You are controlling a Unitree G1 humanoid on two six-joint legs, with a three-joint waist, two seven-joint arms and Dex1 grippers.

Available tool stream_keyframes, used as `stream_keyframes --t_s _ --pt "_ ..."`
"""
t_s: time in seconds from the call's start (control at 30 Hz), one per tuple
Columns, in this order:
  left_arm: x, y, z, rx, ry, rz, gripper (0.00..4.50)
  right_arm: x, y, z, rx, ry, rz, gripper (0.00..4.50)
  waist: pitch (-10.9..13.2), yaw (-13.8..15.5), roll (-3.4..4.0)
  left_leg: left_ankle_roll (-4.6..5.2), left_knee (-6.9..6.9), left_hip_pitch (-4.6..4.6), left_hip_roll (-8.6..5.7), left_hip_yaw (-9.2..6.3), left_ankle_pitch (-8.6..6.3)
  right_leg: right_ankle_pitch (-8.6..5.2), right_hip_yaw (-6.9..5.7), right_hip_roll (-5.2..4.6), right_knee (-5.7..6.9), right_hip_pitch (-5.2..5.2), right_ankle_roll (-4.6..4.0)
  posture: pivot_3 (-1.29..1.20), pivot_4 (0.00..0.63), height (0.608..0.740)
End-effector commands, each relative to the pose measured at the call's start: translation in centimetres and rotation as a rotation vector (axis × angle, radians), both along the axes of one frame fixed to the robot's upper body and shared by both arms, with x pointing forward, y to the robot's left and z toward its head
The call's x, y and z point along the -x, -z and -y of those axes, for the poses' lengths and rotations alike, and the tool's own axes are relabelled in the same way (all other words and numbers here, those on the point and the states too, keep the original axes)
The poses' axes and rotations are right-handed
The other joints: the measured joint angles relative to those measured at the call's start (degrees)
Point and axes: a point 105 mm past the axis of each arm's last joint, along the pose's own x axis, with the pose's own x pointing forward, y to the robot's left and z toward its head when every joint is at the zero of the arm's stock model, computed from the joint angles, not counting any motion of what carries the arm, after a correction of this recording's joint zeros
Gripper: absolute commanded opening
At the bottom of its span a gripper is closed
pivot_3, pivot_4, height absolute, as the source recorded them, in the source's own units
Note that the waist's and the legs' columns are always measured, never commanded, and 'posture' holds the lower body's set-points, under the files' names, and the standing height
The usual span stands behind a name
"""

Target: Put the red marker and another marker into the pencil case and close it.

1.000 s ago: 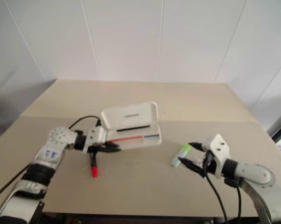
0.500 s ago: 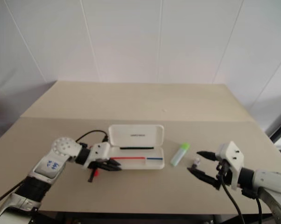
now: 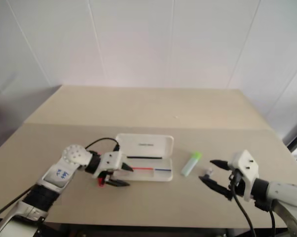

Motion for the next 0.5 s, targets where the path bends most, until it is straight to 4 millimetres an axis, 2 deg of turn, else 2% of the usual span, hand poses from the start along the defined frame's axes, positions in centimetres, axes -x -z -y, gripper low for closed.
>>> stream_keyframes --t_s 0.03,0.1,0.33,0.5 --pt "0.2 -1.9 0.2 0.037 0.015 0.046 3.98 0.3 -0.9 -0.2 0.013 -0.003 0.043 4.5 0.0 -0.05 0.0 0.0 0.0 0.0 0.0 0.0 0.0 0.0 0.0 0.0 0.0 0.0 0.01 0.0 0.15 0.74" --pt "0.5 -2.3 0.2 0.048 0.014 0.047 4.47 0.4 -1.0 -0.2 0.015 -0.002 0.045 4.5 0.0 -0.02 0.0 0.0 0.01 0.0 0.0 0.0 0.0 0.0 0.0 0.0 0.01 0.0 0.01 0.0 0.15 0.74" --pt "2.1 -3.5 0.0 0.094 0.0 0.036 4.47 0.4 -1.2 -0.1 0.017 -0.008 0.046 4.5 0.0 -0.06 0.0 0.0 -0.02 0.02 0.0 0.0 0.0 0.0 0.01 0.0 0.02 0.0 0.01 0.0 0.15 0.74" --pt "2.9 -5.2 -0.1 0.172 -0.026 0.063 4.47 0.3 -1.2 -0.2 0.021 -0.024 0.04 4.5 0.0 -0.06 0.0 0.0 0.0 0.0 0.0 0.0 0.0 -0.03 0.01 -0.01 0.0 0.0 -0.05 0.0 0.15 0.74"
